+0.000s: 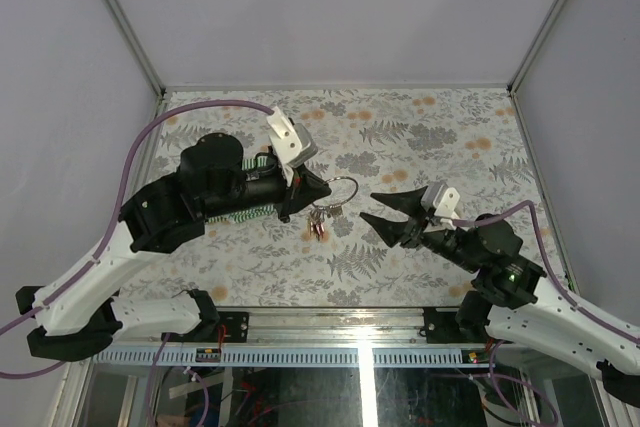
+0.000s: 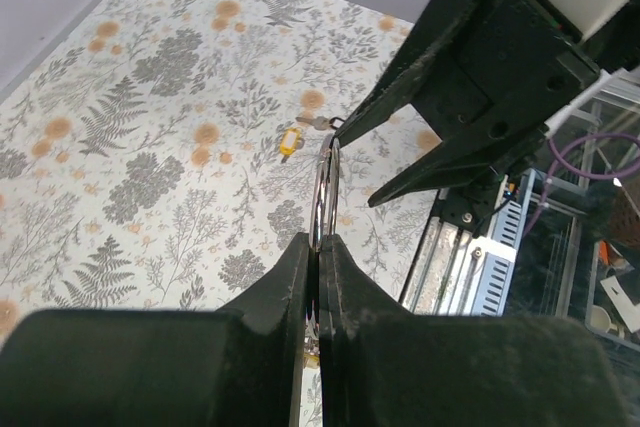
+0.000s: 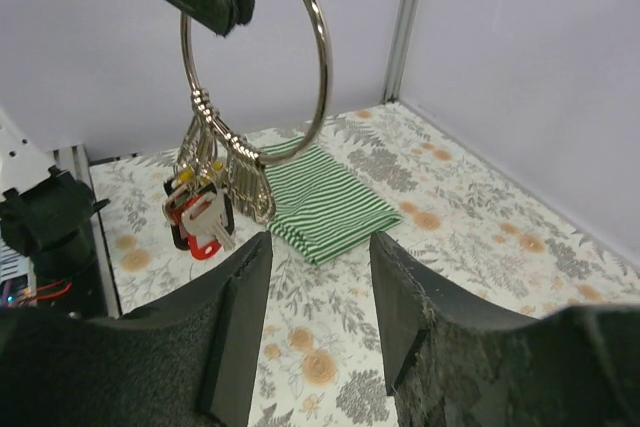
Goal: Put the keys on the keyring
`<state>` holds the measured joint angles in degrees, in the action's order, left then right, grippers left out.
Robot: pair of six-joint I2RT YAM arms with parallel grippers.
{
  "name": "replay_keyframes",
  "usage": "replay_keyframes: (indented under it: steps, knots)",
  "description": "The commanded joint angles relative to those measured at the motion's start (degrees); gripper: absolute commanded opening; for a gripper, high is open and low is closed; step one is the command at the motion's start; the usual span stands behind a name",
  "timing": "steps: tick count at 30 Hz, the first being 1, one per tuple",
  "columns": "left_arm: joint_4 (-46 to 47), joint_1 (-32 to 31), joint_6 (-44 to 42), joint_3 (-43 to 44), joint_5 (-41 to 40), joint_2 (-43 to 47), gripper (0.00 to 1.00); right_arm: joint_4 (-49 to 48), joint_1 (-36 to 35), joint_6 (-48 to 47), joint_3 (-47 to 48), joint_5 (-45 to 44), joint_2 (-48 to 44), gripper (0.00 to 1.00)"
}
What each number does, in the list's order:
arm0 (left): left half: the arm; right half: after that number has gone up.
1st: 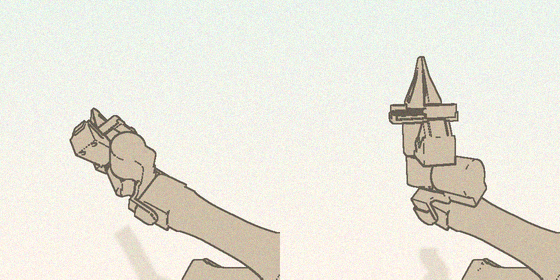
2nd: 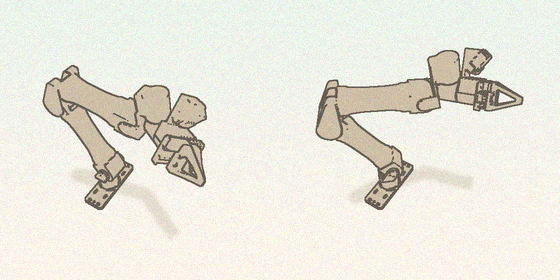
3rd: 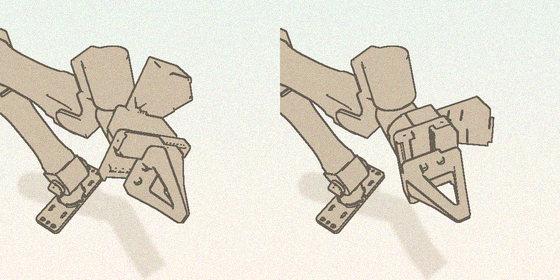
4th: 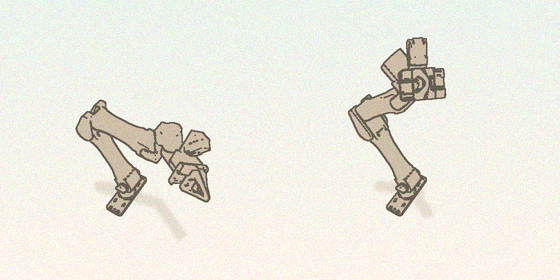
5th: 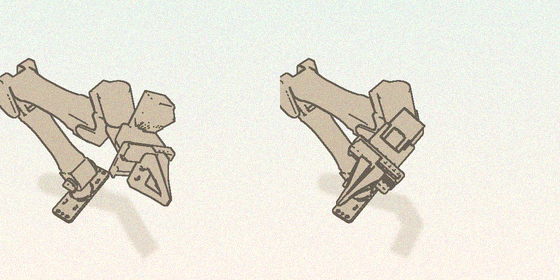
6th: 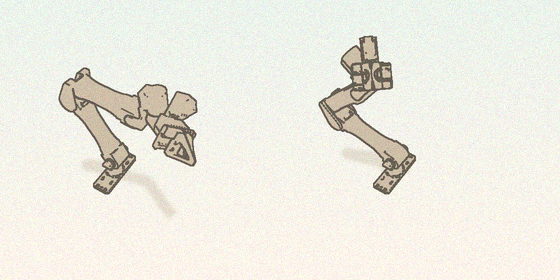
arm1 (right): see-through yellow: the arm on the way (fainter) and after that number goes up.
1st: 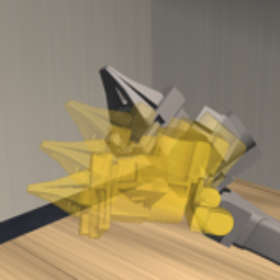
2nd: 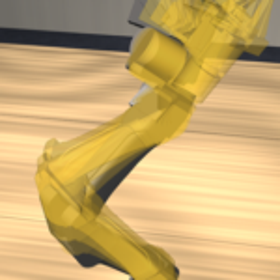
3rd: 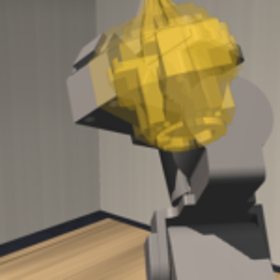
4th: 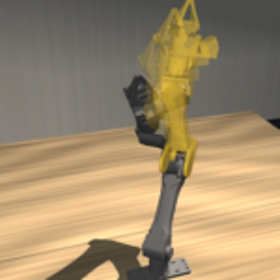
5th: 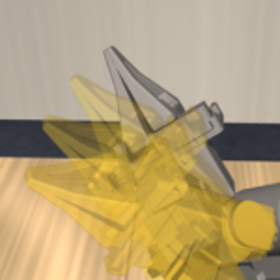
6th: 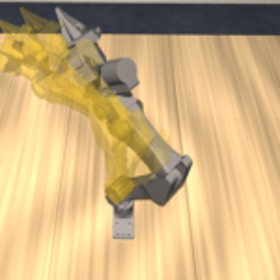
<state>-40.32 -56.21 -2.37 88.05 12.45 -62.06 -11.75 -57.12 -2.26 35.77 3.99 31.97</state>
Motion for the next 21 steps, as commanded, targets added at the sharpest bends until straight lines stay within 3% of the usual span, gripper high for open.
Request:
replay_keyframes:
  steps: [1, 14, 21]
  knots:
    - [5.65, 0.05, 3.01, -0.24, -6.42, -0.39, 0.00, -11.06, -0.37, -2.72, -0.73, -2.53, 2.20, 0.50]
    - [5.03, 0.11, 5.08, 1.45, -8.51, -2.21, 0.00, -15.94, -0.42, -2.85, -1.91, -2.69, 6.06, 0.48]
    - [5.16, 0.11, 5.01, 1.25, -8.42, -2.04, 0.00, -15.50, -0.44, -2.75, -1.93, -1.59, 7.21, 0.42]
